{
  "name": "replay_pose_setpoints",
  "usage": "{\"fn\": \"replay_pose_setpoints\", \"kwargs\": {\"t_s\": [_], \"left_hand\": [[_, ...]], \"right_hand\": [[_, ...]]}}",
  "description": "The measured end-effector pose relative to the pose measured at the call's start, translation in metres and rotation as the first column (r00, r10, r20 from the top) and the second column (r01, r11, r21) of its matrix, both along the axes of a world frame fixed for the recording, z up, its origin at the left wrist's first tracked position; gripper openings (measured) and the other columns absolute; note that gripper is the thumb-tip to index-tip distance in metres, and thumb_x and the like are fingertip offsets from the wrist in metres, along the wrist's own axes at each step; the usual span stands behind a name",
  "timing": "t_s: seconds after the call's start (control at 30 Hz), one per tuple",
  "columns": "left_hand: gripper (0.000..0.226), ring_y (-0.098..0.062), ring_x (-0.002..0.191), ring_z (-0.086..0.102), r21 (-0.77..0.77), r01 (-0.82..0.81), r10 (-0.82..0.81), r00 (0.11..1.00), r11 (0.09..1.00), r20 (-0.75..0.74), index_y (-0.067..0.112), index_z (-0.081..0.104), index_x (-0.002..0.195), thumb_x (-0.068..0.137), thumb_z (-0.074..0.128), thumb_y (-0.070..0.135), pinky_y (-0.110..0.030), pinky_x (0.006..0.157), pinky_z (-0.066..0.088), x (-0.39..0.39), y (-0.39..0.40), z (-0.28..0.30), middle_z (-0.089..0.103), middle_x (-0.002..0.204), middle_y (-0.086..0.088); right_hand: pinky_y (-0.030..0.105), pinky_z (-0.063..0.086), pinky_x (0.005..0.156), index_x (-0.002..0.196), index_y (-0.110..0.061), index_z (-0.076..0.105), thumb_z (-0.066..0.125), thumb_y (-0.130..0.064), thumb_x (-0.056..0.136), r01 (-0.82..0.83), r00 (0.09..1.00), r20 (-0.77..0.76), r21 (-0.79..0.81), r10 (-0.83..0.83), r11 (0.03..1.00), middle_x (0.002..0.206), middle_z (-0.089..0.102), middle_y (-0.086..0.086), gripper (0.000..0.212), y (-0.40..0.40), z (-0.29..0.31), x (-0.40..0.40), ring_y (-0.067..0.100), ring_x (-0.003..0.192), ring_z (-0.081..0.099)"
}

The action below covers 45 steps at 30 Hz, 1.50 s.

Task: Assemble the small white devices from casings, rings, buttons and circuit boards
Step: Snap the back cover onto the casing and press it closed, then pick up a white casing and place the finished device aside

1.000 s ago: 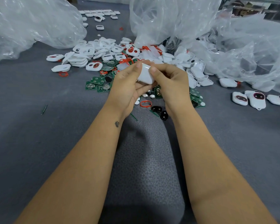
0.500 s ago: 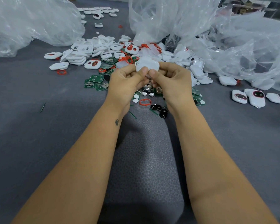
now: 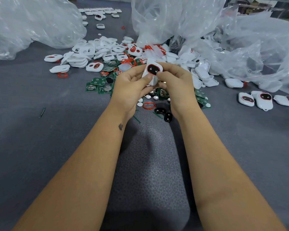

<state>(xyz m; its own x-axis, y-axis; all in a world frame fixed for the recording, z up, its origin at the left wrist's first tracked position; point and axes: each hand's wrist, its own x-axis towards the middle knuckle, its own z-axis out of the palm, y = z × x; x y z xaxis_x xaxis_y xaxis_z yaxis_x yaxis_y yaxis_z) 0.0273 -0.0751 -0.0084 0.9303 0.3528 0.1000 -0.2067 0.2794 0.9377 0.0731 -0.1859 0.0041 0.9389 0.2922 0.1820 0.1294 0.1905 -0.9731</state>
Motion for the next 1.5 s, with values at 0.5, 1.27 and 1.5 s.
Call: {"fn": "replay_pose_setpoints", "kwargs": {"t_s": [0.5, 1.27, 1.5], "left_hand": [[0.018, -0.020, 0.085, 0.072, 0.106, -0.104, 0.107, 0.994, 0.989, -0.022, 0.006, 0.069, 0.107, 0.092, 0.062, 0.004, -0.036, 0.080, 0.059, -0.001, -0.002, -0.001, 0.074, 0.094, -0.010], [0.026, -0.001, 0.085, 0.068, 0.437, -0.108, 0.118, 0.993, 0.893, 0.004, 0.032, 0.068, 0.094, 0.094, 0.051, 0.012, -0.024, 0.076, 0.055, -0.005, -0.016, -0.004, 0.072, 0.079, 0.017], [0.030, 0.004, 0.063, 0.058, 0.408, -0.207, 0.221, 0.975, 0.889, 0.015, 0.026, 0.069, 0.093, 0.093, 0.047, 0.007, -0.009, 0.050, 0.046, -0.007, -0.018, -0.004, 0.070, 0.084, 0.015]], "right_hand": [[0.022, 0.052, 0.070, 0.090, -0.014, 0.072, 0.056, 0.006, 0.080, 0.111, 0.980, 0.178, -0.123, -0.088, 0.986, 0.080, 0.066, 0.008, 0.027, 0.003, -0.001, -0.004, 0.010, 0.073, 0.059], [0.024, 0.041, 0.089, 0.137, -0.014, 0.050, 0.051, -0.012, 0.093, 0.858, 0.446, -0.087, -0.242, -0.891, 0.453, 0.139, 0.043, 0.002, 0.044, -0.111, -0.012, 0.031, 0.019, 0.120, 0.047], [0.032, 0.032, 0.101, 0.132, -0.010, 0.052, 0.049, -0.013, 0.090, 0.714, 0.675, 0.328, -0.518, -0.661, 0.471, 0.136, 0.045, 0.014, 0.042, -0.071, -0.011, 0.003, 0.029, 0.127, 0.040]]}}
